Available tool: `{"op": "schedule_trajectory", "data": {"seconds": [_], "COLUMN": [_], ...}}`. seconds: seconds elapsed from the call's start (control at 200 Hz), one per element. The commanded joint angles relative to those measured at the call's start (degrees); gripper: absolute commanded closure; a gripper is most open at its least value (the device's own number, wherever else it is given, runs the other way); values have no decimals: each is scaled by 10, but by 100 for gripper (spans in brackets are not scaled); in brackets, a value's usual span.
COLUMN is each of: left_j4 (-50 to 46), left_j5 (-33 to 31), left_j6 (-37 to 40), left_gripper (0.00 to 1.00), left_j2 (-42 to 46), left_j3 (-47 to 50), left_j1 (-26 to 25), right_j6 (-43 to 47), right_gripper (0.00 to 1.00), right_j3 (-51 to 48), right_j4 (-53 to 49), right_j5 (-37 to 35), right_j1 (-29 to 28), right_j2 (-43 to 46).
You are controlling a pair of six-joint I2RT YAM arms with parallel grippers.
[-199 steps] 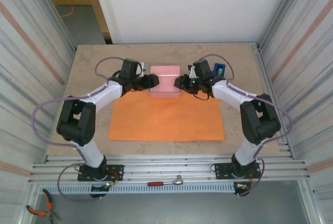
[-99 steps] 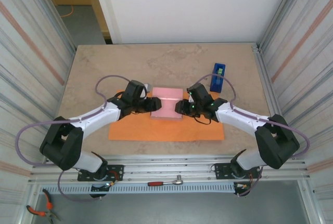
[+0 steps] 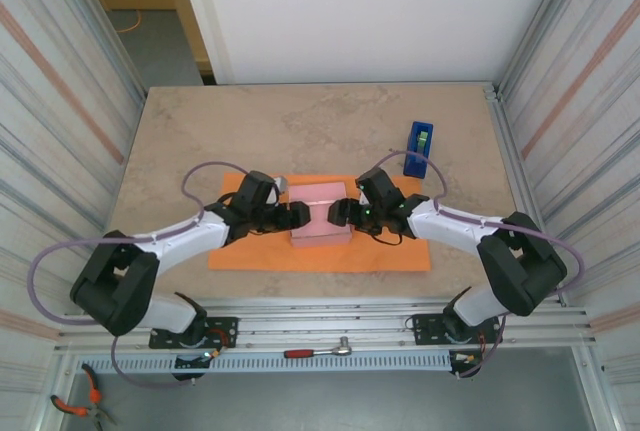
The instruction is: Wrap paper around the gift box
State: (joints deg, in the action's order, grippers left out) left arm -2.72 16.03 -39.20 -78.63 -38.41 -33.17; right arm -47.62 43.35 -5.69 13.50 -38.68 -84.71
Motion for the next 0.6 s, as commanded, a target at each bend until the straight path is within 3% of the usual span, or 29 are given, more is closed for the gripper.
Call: {"op": "schedule_trajectory", "data": {"seconds": [0.0, 0.246, 0.431, 0.596], "left_j4": [15, 21, 62, 88], "left_j5": [9, 22, 27, 23], "left_j6": [7, 12, 1, -7], "left_gripper": [20, 17, 18, 19], "left_j2": [44, 40, -8, -53], "left_j3": [7, 11, 15, 15], "left_j1": [37, 112, 128, 131], "right_j6": [1, 17, 42, 63], "right_gripper": [19, 20, 38, 52], "right_j3": [4, -18, -37, -40], "right_j4": [-18, -54, -51, -44], "right_j5": [4, 14, 32, 36], "right_j1": [18, 93, 147, 156], "right_j2": [35, 92, 74, 40]}}
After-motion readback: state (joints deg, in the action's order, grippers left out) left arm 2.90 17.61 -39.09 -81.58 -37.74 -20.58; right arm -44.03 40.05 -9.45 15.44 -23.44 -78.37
